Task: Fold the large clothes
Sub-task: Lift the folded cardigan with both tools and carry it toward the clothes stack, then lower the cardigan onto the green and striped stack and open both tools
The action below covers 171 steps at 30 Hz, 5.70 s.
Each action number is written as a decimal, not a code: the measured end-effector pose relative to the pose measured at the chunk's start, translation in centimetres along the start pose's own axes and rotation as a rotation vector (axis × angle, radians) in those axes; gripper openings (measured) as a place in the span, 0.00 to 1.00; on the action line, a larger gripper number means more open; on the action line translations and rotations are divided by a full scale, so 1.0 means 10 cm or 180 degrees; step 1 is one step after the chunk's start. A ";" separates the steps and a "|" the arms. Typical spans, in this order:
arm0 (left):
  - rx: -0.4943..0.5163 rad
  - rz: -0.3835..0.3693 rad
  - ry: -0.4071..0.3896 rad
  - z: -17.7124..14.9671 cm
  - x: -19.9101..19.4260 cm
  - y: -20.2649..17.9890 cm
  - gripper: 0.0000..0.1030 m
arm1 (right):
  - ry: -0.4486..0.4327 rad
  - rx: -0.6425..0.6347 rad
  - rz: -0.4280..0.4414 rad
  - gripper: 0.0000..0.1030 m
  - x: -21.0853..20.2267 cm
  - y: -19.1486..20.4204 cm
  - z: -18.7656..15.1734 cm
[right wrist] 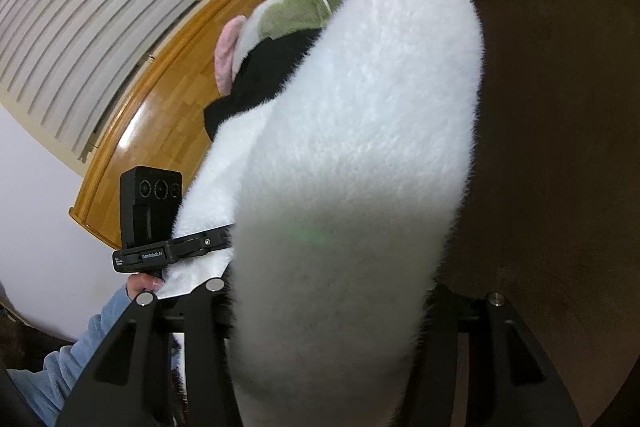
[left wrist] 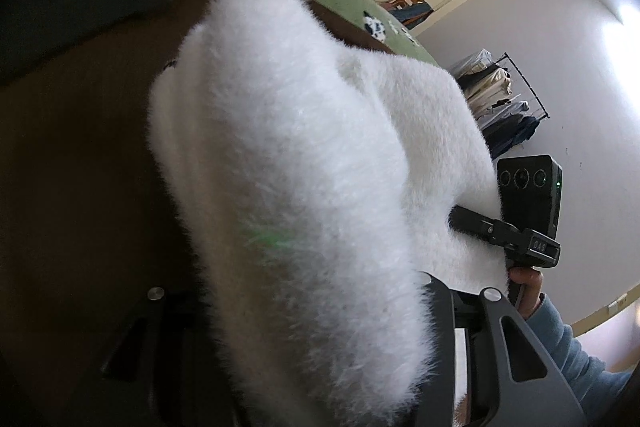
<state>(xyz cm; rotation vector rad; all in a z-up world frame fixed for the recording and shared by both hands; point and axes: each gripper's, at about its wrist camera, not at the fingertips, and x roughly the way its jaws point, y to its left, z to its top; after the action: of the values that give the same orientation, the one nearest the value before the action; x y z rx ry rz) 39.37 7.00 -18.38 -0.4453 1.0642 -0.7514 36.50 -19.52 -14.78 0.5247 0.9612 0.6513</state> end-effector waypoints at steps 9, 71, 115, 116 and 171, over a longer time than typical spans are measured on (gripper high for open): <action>0.0224 0.0031 0.0017 0.06 -0.46 -0.56 0.43 | -0.0207 -0.0090 0.0002 0.48 -0.66 0.38 -0.09; 0.1832 -0.1288 0.1599 -1.23 3.42 -6.09 0.43 | -0.1886 0.1256 -0.1705 0.49 -6.74 -1.17 -2.97; 0.2278 -0.0365 0.0794 -0.92 3.16 -6.06 0.94 | -0.1607 0.1350 -0.3102 0.93 -7.24 -1.57 -3.43; 0.2270 -0.0355 0.0752 -0.95 3.09 -6.07 0.94 | -0.1585 0.1262 -0.3179 0.93 -7.24 -1.52 -3.40; 0.2535 0.0652 -0.0061 -1.83 2.93 -6.03 0.94 | -0.1192 0.0822 -0.4106 0.94 -6.52 -1.52 -2.81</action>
<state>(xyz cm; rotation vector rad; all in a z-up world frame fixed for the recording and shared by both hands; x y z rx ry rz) 10.85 -54.91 -4.70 0.3318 0.6993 -0.9115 -10.74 -72.87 -0.98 0.1493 0.8230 -0.7136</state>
